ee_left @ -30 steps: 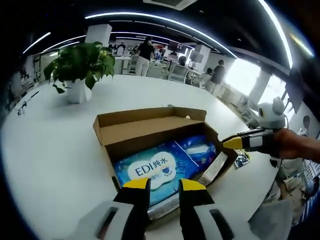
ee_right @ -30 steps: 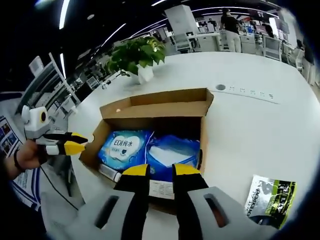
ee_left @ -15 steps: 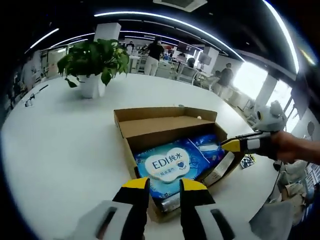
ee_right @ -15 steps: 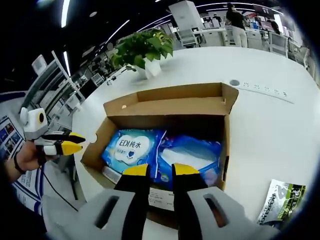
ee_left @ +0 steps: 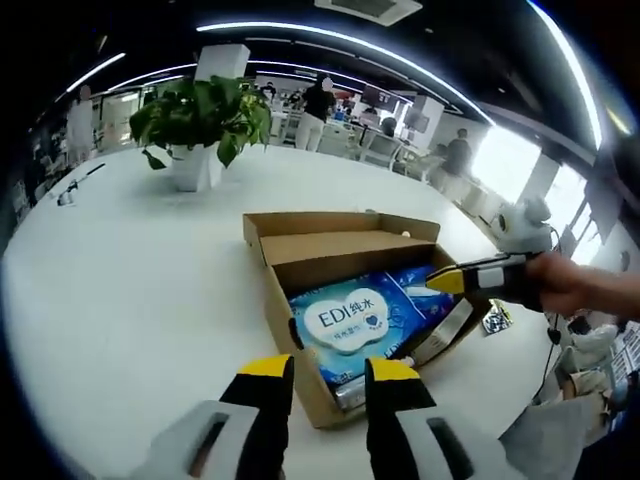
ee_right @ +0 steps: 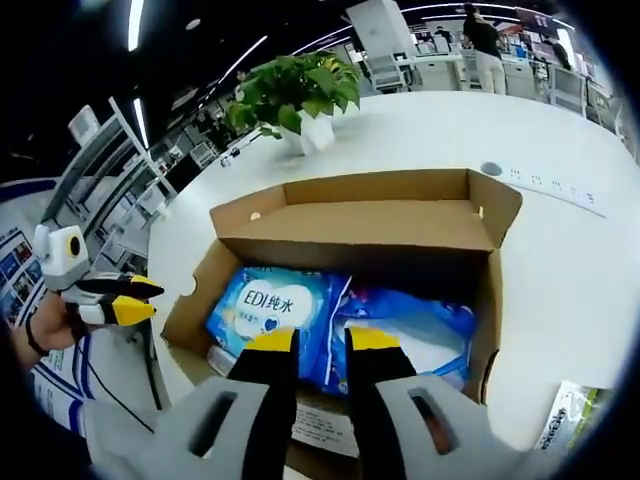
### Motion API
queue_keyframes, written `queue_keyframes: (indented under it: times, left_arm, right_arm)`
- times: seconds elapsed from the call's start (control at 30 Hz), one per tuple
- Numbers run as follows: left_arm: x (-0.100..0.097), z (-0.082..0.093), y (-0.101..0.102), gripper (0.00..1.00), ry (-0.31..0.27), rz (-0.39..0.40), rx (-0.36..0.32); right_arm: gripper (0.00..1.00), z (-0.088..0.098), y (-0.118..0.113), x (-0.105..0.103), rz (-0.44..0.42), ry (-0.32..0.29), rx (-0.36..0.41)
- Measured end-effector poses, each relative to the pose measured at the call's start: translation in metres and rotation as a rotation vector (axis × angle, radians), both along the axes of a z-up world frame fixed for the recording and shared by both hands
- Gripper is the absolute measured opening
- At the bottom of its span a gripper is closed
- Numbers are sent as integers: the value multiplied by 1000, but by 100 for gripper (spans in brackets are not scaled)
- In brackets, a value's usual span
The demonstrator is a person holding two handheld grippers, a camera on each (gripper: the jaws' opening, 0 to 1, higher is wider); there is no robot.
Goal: Operate the shoe box by opening the lid, removing the specified soft item, and placing it in the target area until the item is outside and the box remains undamaged.
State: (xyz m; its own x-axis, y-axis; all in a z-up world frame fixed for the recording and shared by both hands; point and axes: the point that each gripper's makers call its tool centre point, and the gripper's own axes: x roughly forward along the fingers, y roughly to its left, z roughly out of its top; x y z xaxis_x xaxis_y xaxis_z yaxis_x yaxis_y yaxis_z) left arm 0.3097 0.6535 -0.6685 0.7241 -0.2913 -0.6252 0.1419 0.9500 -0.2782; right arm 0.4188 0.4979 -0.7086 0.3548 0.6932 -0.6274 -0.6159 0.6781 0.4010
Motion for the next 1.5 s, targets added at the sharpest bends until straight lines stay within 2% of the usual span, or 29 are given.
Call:
queue_keyframes:
  times: [0.3,0.37,0.57,0.8,1.2,1.4,1.5]
  left_arm:
    - [-2,3,5,31,-5,9,-7]
    - [-1,6,7,31,-8,11,-11]
    - [0,13,9,31,-21,15,-10]
    - [-5,17,8,31,-24,28,-37]
    - [-9,20,16,31,-23,57,-47]
    - [-12,19,18,31,-17,65,-54]
    - [-13,19,18,30,-13,63,-61]
  right_arm:
    - [17,7,17,-11,8,5,3]
    - [17,3,19,-7,8,8,4]
    - [18,-1,22,-12,2,16,-22]
    - [19,-18,25,4,1,33,-40]
    - [19,-35,29,11,-7,85,-55]
    - [14,-37,32,14,-22,86,-48]
    - [5,-39,28,17,-47,66,-75]
